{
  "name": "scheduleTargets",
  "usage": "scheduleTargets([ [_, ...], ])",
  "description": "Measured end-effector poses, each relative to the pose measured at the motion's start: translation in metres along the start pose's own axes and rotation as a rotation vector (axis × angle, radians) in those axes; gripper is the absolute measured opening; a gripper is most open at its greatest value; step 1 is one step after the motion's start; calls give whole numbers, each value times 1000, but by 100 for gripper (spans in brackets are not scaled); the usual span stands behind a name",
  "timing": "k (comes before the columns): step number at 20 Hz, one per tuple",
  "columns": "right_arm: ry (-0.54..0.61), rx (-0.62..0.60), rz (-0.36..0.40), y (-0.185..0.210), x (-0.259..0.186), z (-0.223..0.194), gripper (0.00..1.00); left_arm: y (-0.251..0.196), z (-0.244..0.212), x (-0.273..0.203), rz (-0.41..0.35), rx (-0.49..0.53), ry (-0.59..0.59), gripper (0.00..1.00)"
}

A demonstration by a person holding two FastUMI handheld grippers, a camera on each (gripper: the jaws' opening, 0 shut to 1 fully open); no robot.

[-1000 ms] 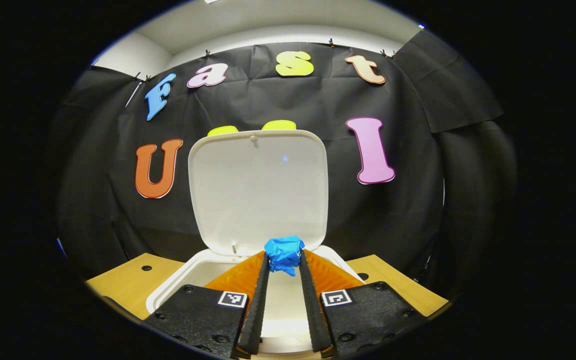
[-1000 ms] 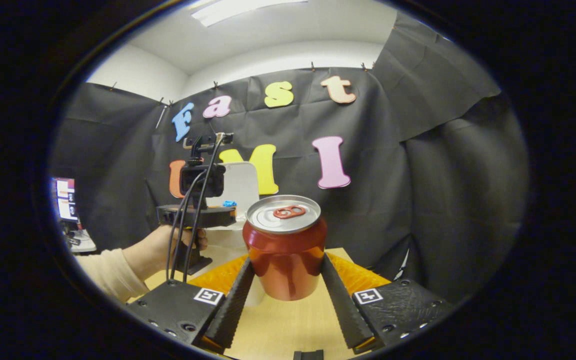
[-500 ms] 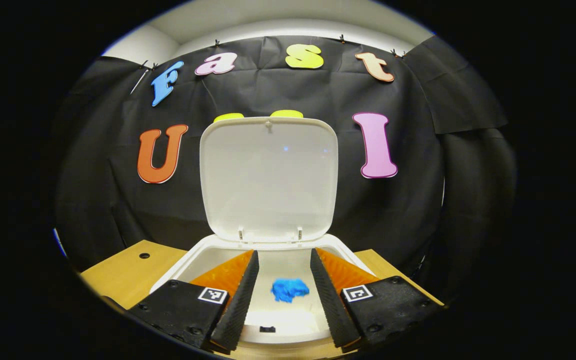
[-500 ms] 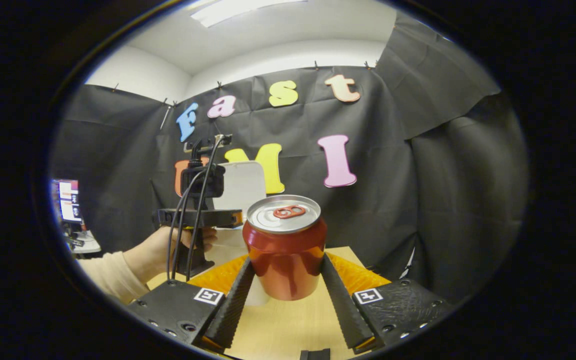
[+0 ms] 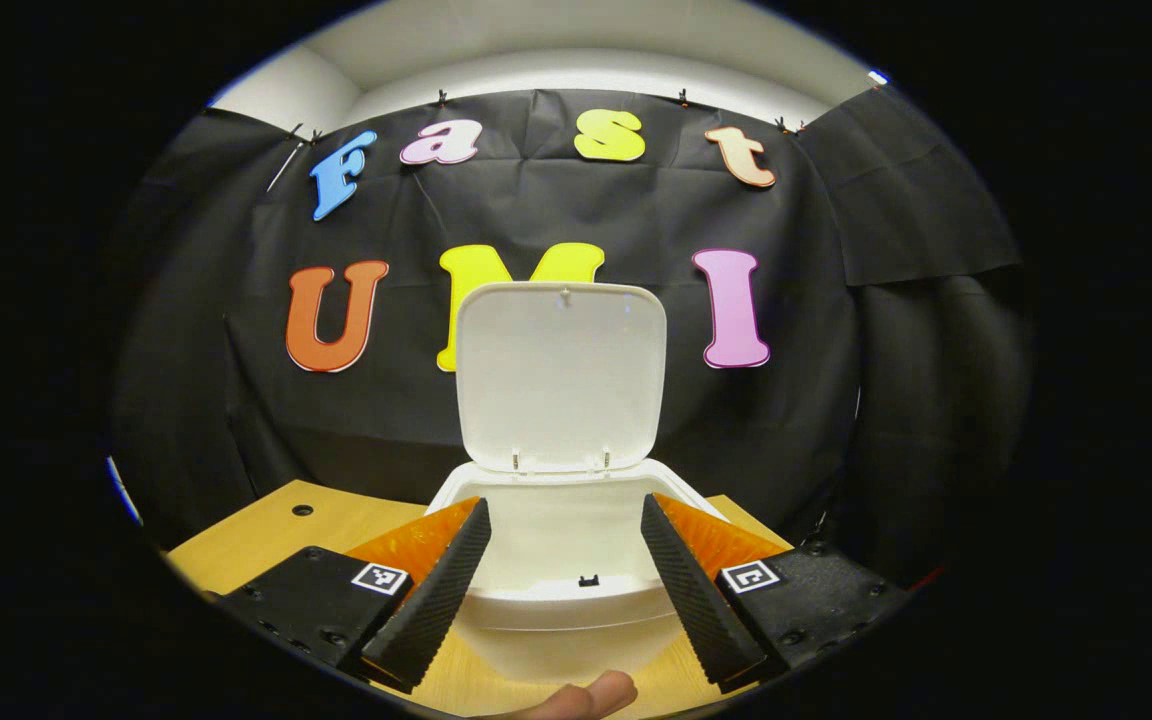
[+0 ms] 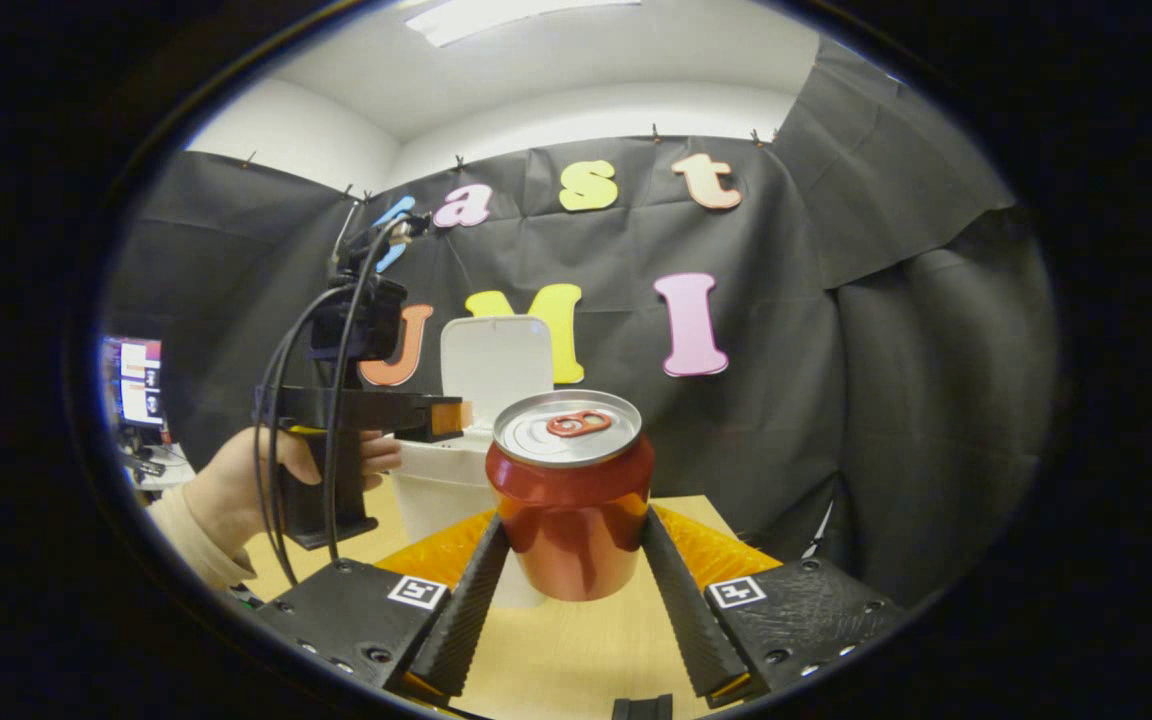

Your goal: Press the lid of the desktop garbage bin to open it, pick up the crumpled paper on the desktop and throw it into the bin, then pick up the pop can on the desktop and drop it into the bin, and finally close the garbage bin lid.

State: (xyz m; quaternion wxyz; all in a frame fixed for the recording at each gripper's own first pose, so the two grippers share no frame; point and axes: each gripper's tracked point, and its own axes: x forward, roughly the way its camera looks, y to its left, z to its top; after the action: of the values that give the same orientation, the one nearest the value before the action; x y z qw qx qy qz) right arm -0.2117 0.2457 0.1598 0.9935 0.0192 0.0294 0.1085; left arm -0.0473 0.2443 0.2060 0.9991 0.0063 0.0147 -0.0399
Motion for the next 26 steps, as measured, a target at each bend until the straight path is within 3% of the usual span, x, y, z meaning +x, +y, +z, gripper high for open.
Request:
scheduleTargets([
  [6, 10, -72, 16, 26, 0, -10, 80, 35, -23, -65, 17, 12, 23, 97],
  [10, 20, -82, 22, 41, 1, -15, 80, 64, -34, -99, 55, -2, 12, 98],
  [15, 59, -75, 18, 54, 8, -28, 80, 75, -61, -132, 45, 11, 30, 98],
  [26, 73, -114, 39, 88, 1, -41, 80, 92, -98, -171, 59, -15, 47, 98],
])
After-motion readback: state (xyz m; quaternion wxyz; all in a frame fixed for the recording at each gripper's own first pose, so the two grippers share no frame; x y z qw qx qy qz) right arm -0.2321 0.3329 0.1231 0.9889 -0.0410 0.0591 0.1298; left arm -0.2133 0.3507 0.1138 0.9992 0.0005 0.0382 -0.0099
